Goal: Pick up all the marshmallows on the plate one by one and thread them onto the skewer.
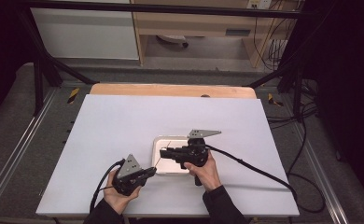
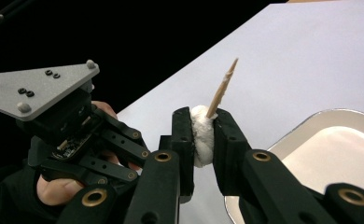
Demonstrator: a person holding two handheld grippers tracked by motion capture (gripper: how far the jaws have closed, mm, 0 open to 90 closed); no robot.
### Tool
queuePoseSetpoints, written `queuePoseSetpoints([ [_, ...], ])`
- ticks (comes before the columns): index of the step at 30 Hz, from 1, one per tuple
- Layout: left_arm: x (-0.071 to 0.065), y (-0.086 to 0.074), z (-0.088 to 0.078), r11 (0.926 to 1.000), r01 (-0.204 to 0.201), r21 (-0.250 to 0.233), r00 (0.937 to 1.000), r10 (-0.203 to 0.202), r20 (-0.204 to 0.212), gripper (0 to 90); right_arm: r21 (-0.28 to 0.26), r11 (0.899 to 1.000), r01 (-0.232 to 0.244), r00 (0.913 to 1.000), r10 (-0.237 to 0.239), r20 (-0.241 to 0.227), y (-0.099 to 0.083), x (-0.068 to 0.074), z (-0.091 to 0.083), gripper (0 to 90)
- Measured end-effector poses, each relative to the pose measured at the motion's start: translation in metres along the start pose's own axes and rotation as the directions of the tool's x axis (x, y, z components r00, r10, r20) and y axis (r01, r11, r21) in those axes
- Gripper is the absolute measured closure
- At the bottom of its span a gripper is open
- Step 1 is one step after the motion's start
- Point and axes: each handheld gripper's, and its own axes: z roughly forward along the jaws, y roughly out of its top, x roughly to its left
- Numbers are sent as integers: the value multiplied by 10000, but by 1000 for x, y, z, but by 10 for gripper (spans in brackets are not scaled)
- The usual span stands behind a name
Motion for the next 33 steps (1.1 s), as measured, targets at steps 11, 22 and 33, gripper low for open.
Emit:
queuePoseSetpoints([
  [11, 0, 5, 5, 9998, 178, -124, 9997, -180, -142, 891, 304, 9994, -163, 9998, 165, -62, -10, -2, 11, 799],
  [22, -2, 12, 5, 9980, 250, -587, 9995, -261, -176, 890, 615, 9981, -45, 9999, 53, -119, -14, 1, 16, 790],
  [33, 3, 5, 4, 9994, 261, -245, 9990, -270, -353, 890, 94, 9985, 532, 9929, -539, 1056, -3, 5, 2, 470],
])
